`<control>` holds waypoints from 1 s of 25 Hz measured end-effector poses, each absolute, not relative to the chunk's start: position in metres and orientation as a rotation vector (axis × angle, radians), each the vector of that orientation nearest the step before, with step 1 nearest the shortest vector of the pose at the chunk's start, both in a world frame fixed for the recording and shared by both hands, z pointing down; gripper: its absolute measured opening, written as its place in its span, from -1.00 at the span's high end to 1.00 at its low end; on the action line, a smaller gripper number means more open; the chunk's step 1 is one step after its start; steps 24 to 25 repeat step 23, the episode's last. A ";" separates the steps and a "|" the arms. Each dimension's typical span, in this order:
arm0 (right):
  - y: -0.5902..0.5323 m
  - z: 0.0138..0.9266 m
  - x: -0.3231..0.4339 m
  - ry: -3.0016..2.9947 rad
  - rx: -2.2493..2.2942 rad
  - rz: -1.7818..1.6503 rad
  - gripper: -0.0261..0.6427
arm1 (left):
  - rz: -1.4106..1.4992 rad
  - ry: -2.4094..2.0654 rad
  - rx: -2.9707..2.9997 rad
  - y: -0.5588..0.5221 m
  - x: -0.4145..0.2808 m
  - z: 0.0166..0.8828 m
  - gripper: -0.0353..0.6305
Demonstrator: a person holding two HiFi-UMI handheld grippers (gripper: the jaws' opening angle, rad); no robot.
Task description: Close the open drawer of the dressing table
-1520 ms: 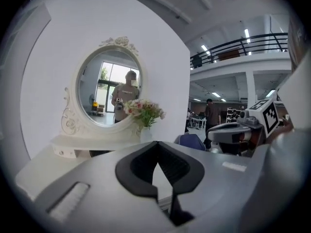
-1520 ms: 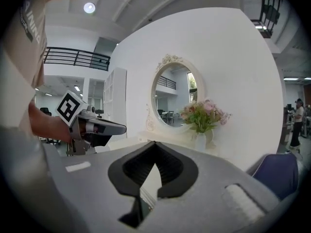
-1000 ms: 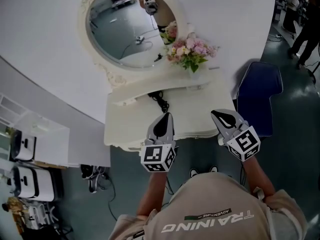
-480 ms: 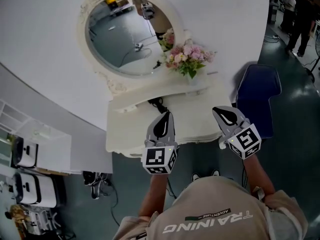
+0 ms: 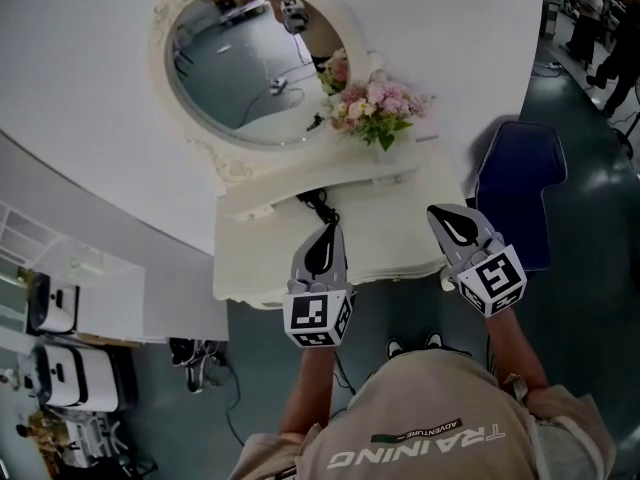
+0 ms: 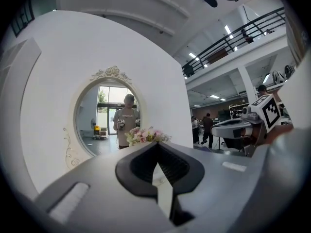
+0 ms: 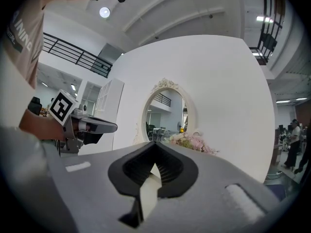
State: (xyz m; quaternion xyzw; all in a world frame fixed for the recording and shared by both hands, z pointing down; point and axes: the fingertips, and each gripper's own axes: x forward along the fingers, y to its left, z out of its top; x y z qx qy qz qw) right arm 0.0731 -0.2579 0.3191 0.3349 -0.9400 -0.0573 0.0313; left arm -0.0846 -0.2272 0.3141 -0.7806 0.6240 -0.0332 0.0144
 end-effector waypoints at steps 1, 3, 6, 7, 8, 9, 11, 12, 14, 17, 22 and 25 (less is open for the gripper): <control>-0.258 0.320 0.074 -2.896 1.030 -0.169 0.92 | -0.098 1.947 -2.435 -0.227 -0.084 0.315 0.84; -0.258 0.322 0.075 -2.897 1.026 -0.154 0.92 | -0.095 1.950 -2.446 -0.227 -0.082 0.317 0.84; -0.261 0.325 0.079 -2.896 1.021 -0.140 0.92 | -0.097 1.944 -2.464 -0.230 -0.076 0.321 0.84; -0.262 0.326 0.080 -2.896 1.018 -0.137 0.92 | -0.100 1.944 -2.469 -0.232 -0.074 0.323 0.84; -0.264 0.327 0.081 -2.897 1.014 -0.135 0.92 | -0.104 1.947 -2.474 -0.233 -0.073 0.325 0.84; -0.265 0.327 0.081 -2.898 1.008 -0.134 0.92 | -0.108 1.953 -2.480 -0.235 -0.073 0.328 0.84; -0.268 0.329 0.083 -2.901 0.999 -0.131 0.92 | -0.126 1.972 -2.496 -0.240 -0.074 0.335 0.84; -0.270 0.330 0.085 -2.900 1.000 -0.127 0.92 | -0.140 1.980 -2.502 -0.243 -0.074 0.339 0.84; -0.276 0.333 0.091 -2.895 1.012 -0.115 0.92 | -0.165 1.985 -2.511 -0.248 -0.072 0.344 0.84; -0.287 0.340 0.097 -2.879 1.017 -0.105 0.92 | -0.182 1.979 -2.513 -0.260 -0.066 0.346 0.84; -0.300 0.349 0.094 -2.903 0.960 -0.094 0.92 | -0.187 1.986 -2.492 -0.283 -0.054 0.347 0.84; -0.302 0.350 0.094 -2.906 0.950 -0.099 0.92 | -0.188 1.987 -2.489 -0.287 -0.051 0.348 0.84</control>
